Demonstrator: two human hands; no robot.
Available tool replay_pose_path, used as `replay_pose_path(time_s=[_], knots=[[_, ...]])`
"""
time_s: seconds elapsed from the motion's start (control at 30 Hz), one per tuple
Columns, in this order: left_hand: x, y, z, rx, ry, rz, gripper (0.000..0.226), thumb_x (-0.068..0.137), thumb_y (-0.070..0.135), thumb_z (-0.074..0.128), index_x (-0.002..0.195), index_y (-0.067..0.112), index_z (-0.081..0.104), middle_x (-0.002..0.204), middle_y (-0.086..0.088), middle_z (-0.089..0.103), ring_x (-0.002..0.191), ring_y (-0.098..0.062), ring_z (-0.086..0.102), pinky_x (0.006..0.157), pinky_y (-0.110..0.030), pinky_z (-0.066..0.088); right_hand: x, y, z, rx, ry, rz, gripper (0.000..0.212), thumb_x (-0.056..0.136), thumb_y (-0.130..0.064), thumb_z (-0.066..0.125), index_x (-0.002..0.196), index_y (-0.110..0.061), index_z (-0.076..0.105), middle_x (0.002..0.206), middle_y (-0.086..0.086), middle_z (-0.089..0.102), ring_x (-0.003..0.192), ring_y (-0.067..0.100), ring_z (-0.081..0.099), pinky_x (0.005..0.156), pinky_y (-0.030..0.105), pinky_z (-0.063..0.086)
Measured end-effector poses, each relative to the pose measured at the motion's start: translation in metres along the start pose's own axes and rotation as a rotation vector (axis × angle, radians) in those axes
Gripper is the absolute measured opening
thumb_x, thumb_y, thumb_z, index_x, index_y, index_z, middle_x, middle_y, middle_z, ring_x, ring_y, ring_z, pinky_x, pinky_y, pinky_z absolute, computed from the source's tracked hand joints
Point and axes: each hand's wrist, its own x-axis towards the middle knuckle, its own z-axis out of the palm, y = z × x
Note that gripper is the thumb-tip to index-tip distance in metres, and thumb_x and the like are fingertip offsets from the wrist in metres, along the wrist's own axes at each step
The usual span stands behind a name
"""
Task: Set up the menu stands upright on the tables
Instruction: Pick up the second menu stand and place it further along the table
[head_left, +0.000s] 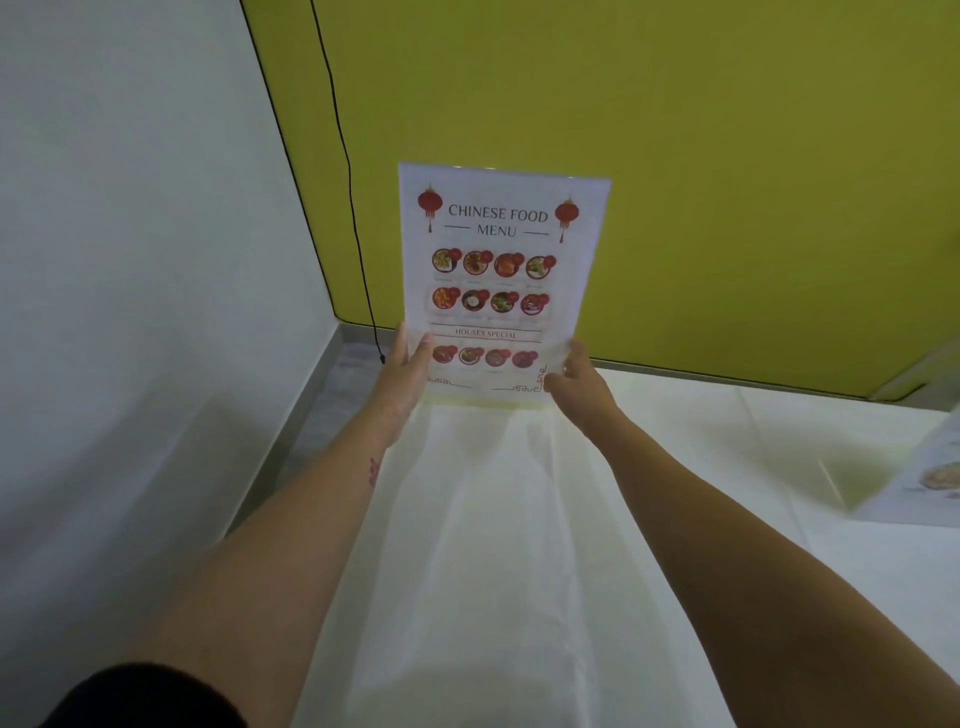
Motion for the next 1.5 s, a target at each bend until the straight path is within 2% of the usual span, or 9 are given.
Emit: replay_pose_path(time_s=[0.2,0.33,0.57,0.73,0.87,1.1,1.17,1.3,1.5], knots=[[0.017,-0.020,0.004,0.061,0.005,-0.024,0.066,0.101,0.055,0.035,0.158,0.041,0.006,0.163,0.006,0.026,0.146,-0.023,0.033,0.118,-0.052,0.027,0.001,-0.005,0.005,-0.015,-0.045,0.043,0.085,0.069,-0.034,0.044,0.150,-0.024,0.020,0.137,0.005,0.056,0.120,0.034,0.057,0.100,0.051,0.047],[0.020,-0.020,0.006,0.062,-0.014,-0.010,0.072,0.091,0.065,0.036,0.155,0.047,0.008,0.163,0.007,0.028,0.145,-0.024,0.036,0.116,-0.056,0.030,0.006,-0.005,0.005,-0.025,-0.026,0.026,0.079,0.079,-0.033,0.049,0.151,-0.024,0.019,0.141,0.005,0.054,0.120,0.034,0.057,0.099,0.051,0.048],[0.026,-0.032,0.003,0.115,-0.034,0.014,0.073,0.086,0.068,0.038,0.151,0.052,0.010,0.157,0.008,0.039,0.140,-0.023,0.044,0.113,-0.054,0.036,-0.002,-0.001,0.006,0.002,-0.015,-0.005,0.095,0.061,-0.052,0.047,0.149,-0.030,0.020,0.141,0.001,0.055,0.121,0.029,0.058,0.100,0.050,0.048],[0.024,-0.024,0.004,0.229,-0.005,0.052,0.061,0.103,0.044,0.035,0.157,0.035,0.010,0.152,0.000,0.046,0.135,-0.026,0.049,0.111,-0.051,0.040,0.003,0.000,0.004,-0.023,-0.021,-0.013,0.088,0.072,-0.034,0.051,0.153,-0.027,0.016,0.145,0.000,0.050,0.126,0.030,0.054,0.097,0.042,0.046],[0.025,-0.022,0.003,0.263,0.046,0.045,0.050,0.105,0.034,0.038,0.153,0.023,0.029,0.147,-0.001,0.050,0.132,-0.025,0.051,0.108,-0.045,0.043,0.010,0.006,0.004,-0.044,0.023,-0.021,0.073,0.091,-0.017,0.054,0.154,-0.022,0.016,0.147,0.004,0.049,0.130,0.032,0.050,0.088,0.033,0.040],[0.024,-0.022,0.001,0.285,0.071,0.068,0.051,0.104,0.034,0.041,0.153,0.024,0.030,0.150,-0.001,0.046,0.131,-0.026,0.052,0.106,-0.047,0.046,0.017,0.012,0.003,-0.108,0.083,-0.046,0.072,0.092,-0.021,0.055,0.154,-0.021,0.017,0.147,0.003,0.049,0.125,0.033,0.054,0.083,0.033,0.042],[0.020,-0.021,0.002,0.293,0.081,0.075,0.050,0.104,0.034,0.041,0.152,0.025,0.030,0.148,-0.001,0.047,0.129,-0.026,0.054,0.104,-0.047,0.048,0.016,0.013,0.002,-0.128,0.089,-0.054,0.073,0.094,-0.024,0.055,0.155,-0.019,0.014,0.150,0.003,0.046,0.130,0.032,0.051,0.086,0.034,0.042],[0.006,-0.023,0.007,0.323,0.147,0.090,0.048,0.104,0.030,0.043,0.149,0.019,0.032,0.146,-0.006,0.049,0.131,-0.028,0.051,0.104,-0.047,0.048,0.007,0.020,0.000,-0.227,0.081,-0.064,0.080,0.098,-0.036,0.053,0.158,-0.013,0.005,0.162,0.006,0.025,0.147,0.029,0.030,0.112,0.044,0.033],[-0.035,-0.034,0.029,0.569,0.231,0.130,0.057,0.104,0.038,0.040,0.155,0.015,0.027,0.158,-0.011,0.032,0.145,-0.031,0.033,0.115,-0.047,0.036,-0.019,0.048,-0.018,-0.539,0.096,-0.190,0.069,0.102,-0.043,0.037,0.157,-0.008,0.013,0.165,0.009,0.016,0.153,0.025,0.014,0.121,0.040,0.019]])
